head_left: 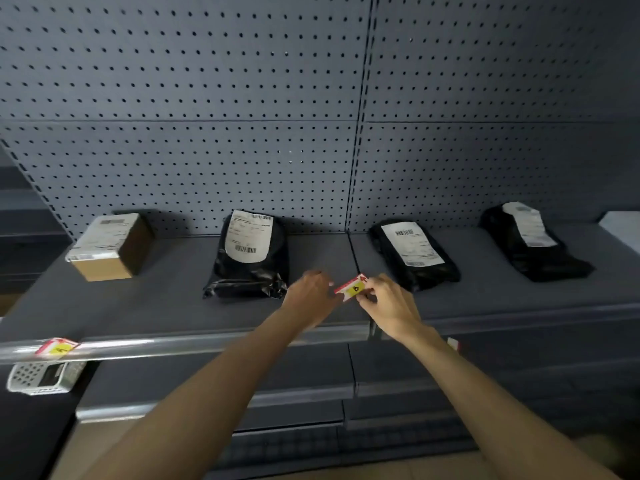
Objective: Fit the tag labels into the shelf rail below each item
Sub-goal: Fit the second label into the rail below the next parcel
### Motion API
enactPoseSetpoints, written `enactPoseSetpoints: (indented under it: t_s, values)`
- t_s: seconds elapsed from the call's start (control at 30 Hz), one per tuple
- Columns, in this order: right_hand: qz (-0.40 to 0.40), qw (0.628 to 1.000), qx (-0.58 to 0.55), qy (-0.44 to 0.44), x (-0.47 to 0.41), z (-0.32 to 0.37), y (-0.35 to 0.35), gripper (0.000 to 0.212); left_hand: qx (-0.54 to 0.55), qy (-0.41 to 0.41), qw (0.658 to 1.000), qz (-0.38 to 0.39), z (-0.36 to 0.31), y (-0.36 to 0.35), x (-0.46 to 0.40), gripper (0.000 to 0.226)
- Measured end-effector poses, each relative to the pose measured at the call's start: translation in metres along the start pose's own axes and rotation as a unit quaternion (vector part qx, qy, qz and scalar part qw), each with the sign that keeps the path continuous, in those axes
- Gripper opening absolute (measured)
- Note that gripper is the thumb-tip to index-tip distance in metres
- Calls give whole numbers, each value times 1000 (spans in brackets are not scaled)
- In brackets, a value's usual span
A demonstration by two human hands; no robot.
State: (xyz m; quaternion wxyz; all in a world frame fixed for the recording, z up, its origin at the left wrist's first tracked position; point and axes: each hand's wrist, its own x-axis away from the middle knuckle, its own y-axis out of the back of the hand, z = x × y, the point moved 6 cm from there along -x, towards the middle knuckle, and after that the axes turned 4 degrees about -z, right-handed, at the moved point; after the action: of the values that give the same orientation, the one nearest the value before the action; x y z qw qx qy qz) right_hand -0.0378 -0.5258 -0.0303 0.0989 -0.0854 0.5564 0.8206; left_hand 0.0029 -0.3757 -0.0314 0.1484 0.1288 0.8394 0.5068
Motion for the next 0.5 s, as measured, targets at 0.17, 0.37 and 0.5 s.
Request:
enactPoseSetpoints:
  t_s: [0.17,0.37,0.5]
  values:
    - [10,1000,-16,0,-2,-26,-4,21,-70,57,996,17,-13,-33,-23,54]
    - [-2,999,-30,16,-2,-38,-6,21,-16,142,989,-22,-3,-46,-32,47]
    - [-14,997,-76,2,-4,-35,-6,20,150,154,974,-63,7,-31,-21,12]
